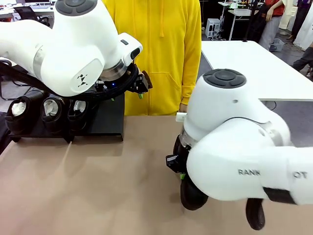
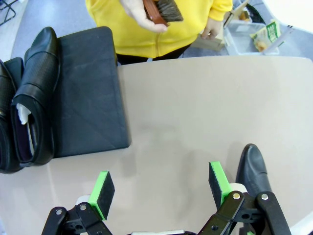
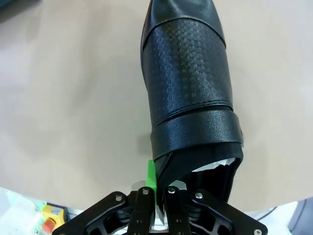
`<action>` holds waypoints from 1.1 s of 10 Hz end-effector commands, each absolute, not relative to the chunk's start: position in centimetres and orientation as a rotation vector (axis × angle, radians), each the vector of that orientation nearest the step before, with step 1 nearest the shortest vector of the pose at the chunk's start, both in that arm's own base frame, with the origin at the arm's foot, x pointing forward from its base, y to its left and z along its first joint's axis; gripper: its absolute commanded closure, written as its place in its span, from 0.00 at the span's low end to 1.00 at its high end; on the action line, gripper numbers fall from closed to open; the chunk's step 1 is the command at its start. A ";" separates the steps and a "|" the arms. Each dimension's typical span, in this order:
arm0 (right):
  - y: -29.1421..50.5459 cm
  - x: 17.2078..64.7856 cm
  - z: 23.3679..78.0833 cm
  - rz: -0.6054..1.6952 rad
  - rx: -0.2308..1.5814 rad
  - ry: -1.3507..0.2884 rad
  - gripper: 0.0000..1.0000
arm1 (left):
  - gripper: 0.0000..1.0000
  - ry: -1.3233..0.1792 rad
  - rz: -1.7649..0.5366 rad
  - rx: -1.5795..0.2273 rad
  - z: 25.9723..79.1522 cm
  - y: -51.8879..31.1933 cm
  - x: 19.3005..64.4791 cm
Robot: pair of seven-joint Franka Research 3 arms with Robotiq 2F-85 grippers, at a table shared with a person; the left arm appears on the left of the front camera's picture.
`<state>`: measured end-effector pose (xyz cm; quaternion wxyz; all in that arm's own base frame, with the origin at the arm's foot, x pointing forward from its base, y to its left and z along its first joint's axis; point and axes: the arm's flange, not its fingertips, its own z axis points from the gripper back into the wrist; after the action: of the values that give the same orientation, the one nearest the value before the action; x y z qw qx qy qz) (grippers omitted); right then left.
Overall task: Organize the shoes by placing them on the stand.
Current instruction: Pick up one Shoe and place it in the middle of the table.
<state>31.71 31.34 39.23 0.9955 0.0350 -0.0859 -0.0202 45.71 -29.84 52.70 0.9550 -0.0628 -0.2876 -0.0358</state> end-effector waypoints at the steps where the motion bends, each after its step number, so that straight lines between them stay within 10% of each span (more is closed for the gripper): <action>1: 33.2 33.7 38.2 -0.086 0.070 -0.201 0.97 | 0.00 -0.601 -0.075 -0.117 52.9 -30.0 45.6; 3: 33.2 34.6 36.3 -0.098 0.113 -0.200 0.81 | 0.00 -0.601 -0.075 -0.117 52.9 -30.0 45.6; 8: 32.9 34.2 35.7 -0.070 0.168 -0.211 0.00 | 0.00 -0.601 -0.075 -0.117 52.9 -30.0 45.6; 11: 31.8 33.0 37.4 -0.045 0.256 -0.213 0.00 | 0.00 -0.601 -0.075 -0.117 52.9 -30.0 45.6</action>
<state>33.97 33.14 36.82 0.9893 0.0996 -0.1012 -0.0328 45.71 -29.83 52.70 0.9550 -0.0628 -0.2877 -0.0358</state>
